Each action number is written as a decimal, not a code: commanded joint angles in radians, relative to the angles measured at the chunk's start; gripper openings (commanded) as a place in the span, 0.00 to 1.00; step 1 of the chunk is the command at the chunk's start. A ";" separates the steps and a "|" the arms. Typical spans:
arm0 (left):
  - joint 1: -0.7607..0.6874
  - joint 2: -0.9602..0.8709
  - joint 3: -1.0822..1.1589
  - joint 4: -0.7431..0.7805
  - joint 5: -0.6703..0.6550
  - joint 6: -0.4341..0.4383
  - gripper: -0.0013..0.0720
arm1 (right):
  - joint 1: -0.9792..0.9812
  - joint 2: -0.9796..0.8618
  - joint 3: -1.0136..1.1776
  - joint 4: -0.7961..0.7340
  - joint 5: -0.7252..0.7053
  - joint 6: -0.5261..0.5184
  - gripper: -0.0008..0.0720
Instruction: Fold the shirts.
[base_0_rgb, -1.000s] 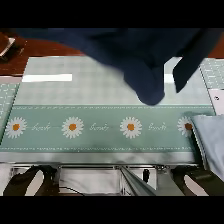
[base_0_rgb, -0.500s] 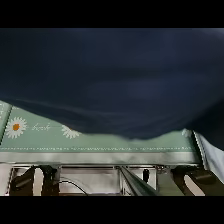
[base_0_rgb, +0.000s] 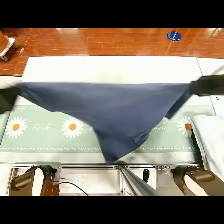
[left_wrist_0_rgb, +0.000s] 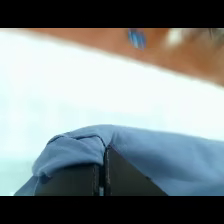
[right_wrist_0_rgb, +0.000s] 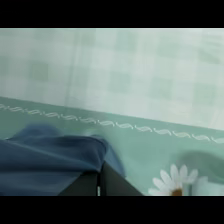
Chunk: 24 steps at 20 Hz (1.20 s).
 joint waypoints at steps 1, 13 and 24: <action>-0.094 -0.097 -0.279 -0.037 0.108 0.060 0.04 | -0.014 -0.260 0.011 0.043 -0.157 -0.006 0.05; -0.249 -0.549 -0.291 0.024 0.116 0.060 0.71 | -0.136 -0.638 0.319 0.274 0.043 -0.084 0.58; 0.117 -0.693 -0.084 -0.015 -0.154 0.213 0.71 | -0.403 -0.025 -0.555 0.406 -0.077 -0.136 0.58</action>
